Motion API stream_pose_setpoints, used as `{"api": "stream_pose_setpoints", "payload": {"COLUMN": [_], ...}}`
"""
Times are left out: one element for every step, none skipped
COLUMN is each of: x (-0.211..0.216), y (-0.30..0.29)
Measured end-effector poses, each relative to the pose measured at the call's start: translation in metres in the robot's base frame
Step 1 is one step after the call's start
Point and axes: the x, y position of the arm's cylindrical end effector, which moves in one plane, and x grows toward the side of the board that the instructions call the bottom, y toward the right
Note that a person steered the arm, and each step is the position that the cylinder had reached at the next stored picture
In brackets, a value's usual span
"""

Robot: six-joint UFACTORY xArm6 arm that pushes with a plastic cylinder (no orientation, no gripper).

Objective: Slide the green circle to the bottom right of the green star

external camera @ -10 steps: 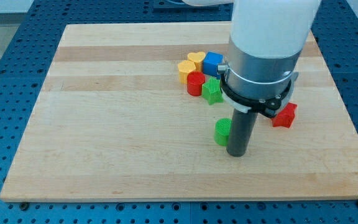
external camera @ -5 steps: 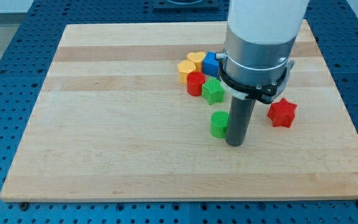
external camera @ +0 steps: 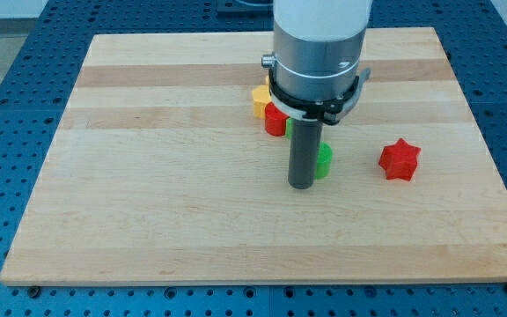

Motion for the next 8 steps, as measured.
{"api": "stream_pose_setpoints", "payload": {"x": [0.017,0.029,0.023,0.010,0.006,0.004,-0.004,-0.006], "y": [0.000,0.003,0.014,0.016,0.017,0.021,0.022,0.022]}}
